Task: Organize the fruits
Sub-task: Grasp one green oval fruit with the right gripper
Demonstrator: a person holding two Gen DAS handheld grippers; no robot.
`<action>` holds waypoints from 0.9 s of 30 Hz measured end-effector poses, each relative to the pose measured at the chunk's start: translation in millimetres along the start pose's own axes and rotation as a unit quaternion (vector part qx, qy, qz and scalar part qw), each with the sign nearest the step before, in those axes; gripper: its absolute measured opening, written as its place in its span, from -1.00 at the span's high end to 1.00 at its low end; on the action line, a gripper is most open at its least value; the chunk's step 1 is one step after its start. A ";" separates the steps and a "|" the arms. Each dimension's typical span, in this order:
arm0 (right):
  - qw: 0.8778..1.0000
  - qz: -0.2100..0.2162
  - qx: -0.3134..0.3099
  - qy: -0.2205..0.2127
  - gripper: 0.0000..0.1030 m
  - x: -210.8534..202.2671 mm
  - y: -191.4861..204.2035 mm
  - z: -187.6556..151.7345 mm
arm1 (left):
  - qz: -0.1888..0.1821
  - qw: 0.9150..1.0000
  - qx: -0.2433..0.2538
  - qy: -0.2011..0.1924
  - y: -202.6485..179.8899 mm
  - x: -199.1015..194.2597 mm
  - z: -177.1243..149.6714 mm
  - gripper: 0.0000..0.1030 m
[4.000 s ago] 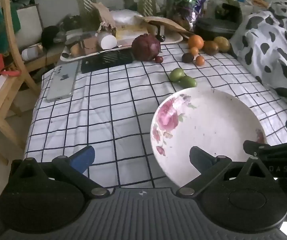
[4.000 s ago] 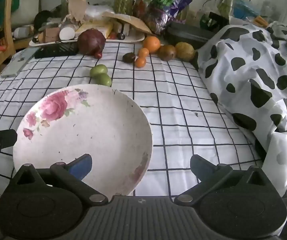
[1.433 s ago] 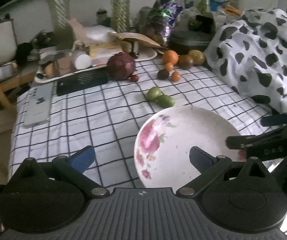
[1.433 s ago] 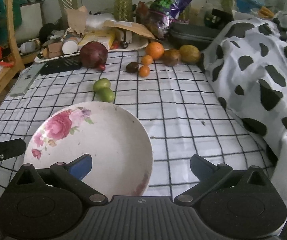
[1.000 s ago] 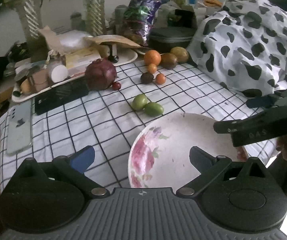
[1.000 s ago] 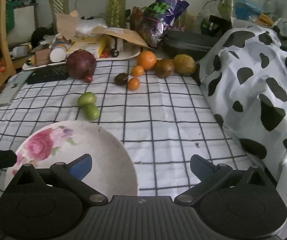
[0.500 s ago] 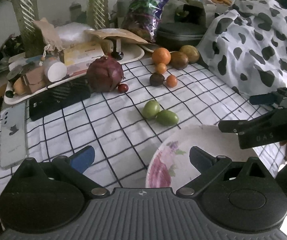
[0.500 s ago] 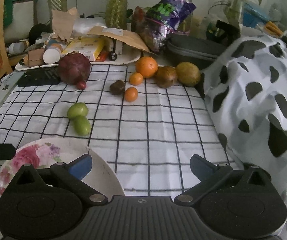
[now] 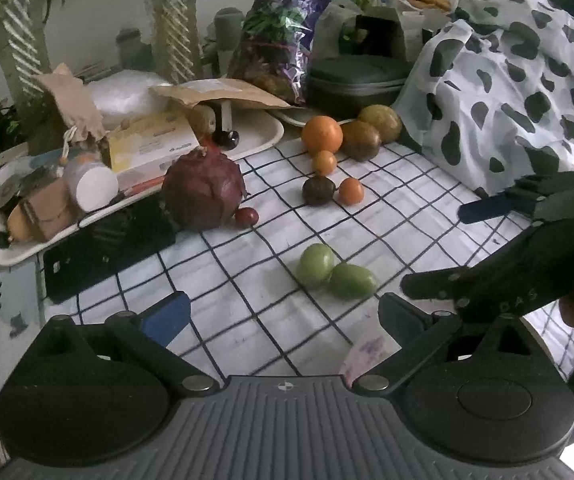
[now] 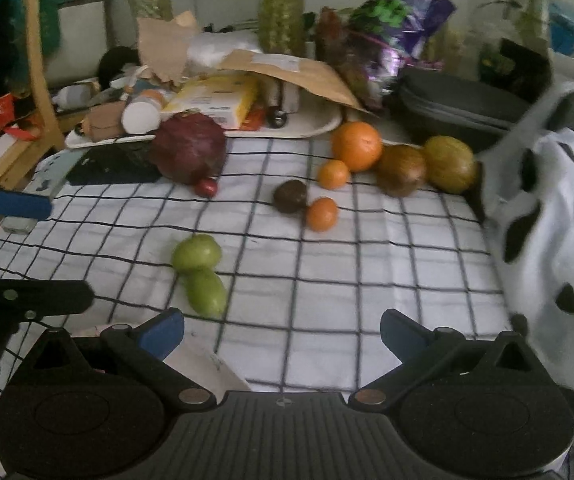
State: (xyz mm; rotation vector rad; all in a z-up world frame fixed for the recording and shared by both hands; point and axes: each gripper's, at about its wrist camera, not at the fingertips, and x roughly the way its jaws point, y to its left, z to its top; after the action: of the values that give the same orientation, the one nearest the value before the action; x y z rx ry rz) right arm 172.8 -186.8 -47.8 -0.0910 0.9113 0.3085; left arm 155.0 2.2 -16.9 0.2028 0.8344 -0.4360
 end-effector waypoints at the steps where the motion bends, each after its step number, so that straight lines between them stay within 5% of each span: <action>1: 1.000 0.005 -0.003 0.001 -1.00 2.8 1.7 2.6 | 0.000 1.000 0.003 0.001 1.0 2.0 1.3 -0.98; 4: 0.999 0.036 -0.011 0.001 -0.98 10.9 6.9 10.3 | 0.000 1.000 0.008 0.004 5.5 7.7 5.1 -0.98; 10: 0.997 0.069 -0.022 0.024 -0.55 30.1 15.0 19.4 | -0.004 1.000 -0.009 0.009 20.8 14.6 9.9 -0.97; 20: 0.992 0.092 -0.070 0.047 0.45 49.4 33.6 19.0 | -0.014 1.000 -0.021 0.004 26.5 17.6 12.5 -0.97; 27: 0.992 0.077 -0.091 0.039 0.45 40.0 31.4 17.2 | -0.024 1.000 0.002 0.001 16.2 20.6 10.6 -0.90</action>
State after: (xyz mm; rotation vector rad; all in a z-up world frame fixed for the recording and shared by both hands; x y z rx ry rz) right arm 199.4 -144.4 -67.2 -0.2021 0.9681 0.5334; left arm 181.5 7.0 -25.4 0.1873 0.8417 -0.4821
